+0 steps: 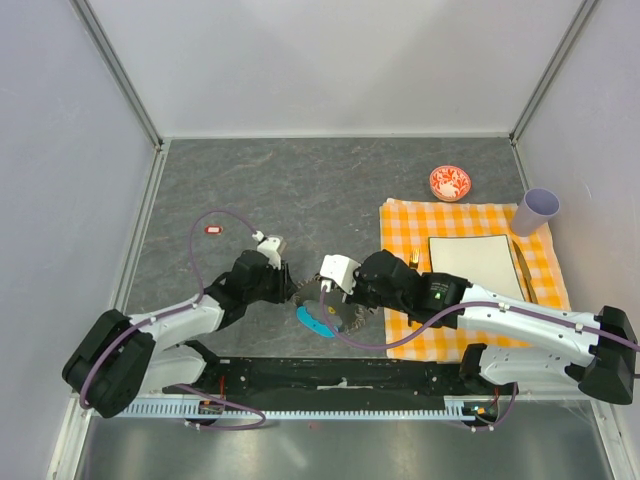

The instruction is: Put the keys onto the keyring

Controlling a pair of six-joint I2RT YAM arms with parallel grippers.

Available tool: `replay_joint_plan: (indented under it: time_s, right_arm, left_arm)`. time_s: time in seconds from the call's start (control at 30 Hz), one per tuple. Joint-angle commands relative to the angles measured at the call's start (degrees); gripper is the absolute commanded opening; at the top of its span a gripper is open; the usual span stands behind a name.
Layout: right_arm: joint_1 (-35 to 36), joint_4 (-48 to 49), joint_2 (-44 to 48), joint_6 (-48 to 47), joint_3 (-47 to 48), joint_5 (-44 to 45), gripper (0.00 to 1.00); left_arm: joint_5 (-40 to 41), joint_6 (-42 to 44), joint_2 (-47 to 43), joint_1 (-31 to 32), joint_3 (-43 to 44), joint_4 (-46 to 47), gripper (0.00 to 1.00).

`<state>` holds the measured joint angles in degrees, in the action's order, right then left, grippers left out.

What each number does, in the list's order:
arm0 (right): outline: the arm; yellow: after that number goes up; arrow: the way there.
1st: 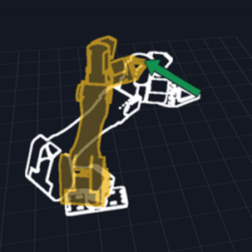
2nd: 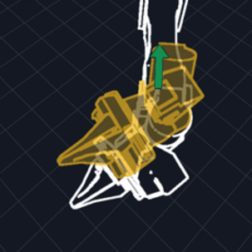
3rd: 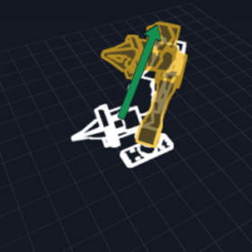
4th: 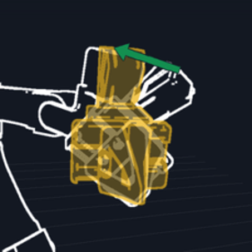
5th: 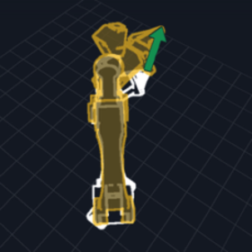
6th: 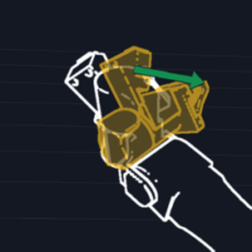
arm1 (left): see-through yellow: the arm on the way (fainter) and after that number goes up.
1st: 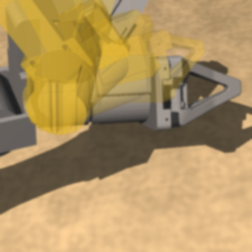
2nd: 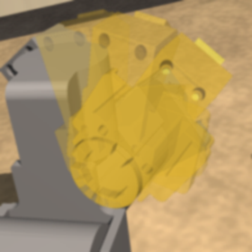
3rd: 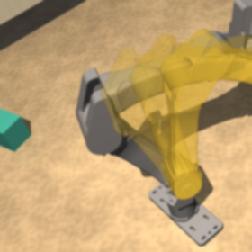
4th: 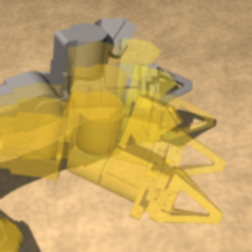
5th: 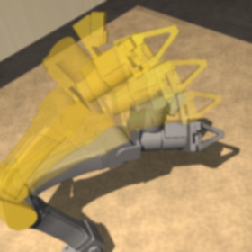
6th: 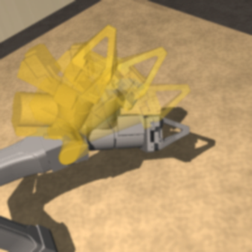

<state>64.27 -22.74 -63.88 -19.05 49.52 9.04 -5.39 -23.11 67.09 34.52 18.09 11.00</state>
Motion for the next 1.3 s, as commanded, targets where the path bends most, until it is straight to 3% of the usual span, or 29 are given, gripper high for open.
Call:
replay_joint_plan:
  time_s: [0.0, 0.3, 0.83, 1.13, 1.27]
  right_arm:
    - [0.15, 1.74, 0.77, 0.59, 0.58, 0.63, 0.0]
    - [0.15, 1.47, 1.39, 0.68, 0.41, 0.54, 0.0]
    - [0.15, 1.56, 1.21, 0.59, 0.49, 0.45, 0.0]
    - [0.15, 1.56, 1.12, 0.77, 0.49, 0.37, 0.0]
    - [0.15, 1.47, 1.21, 0.85, 0.58, 0.37, 0.0]
  left_arm:
    - [1.69, 2.28, 0.14, -0.24, 4.41, -4.41, 0.37]
    - [-5.5, 6.06, 5.51, -2.7, 8.72, -6.61, 0.34]
    - [-10.96, 5.27, 7.45, -3.06, 10.83, -10.65, 0.28]
    - [-10.87, 5.1, 5.42, -3.15, 11.18, -10.65, 0.17]
    - [-11.31, 5.01, 3.84, -3.15, 11.27, -10.65, 0.04]
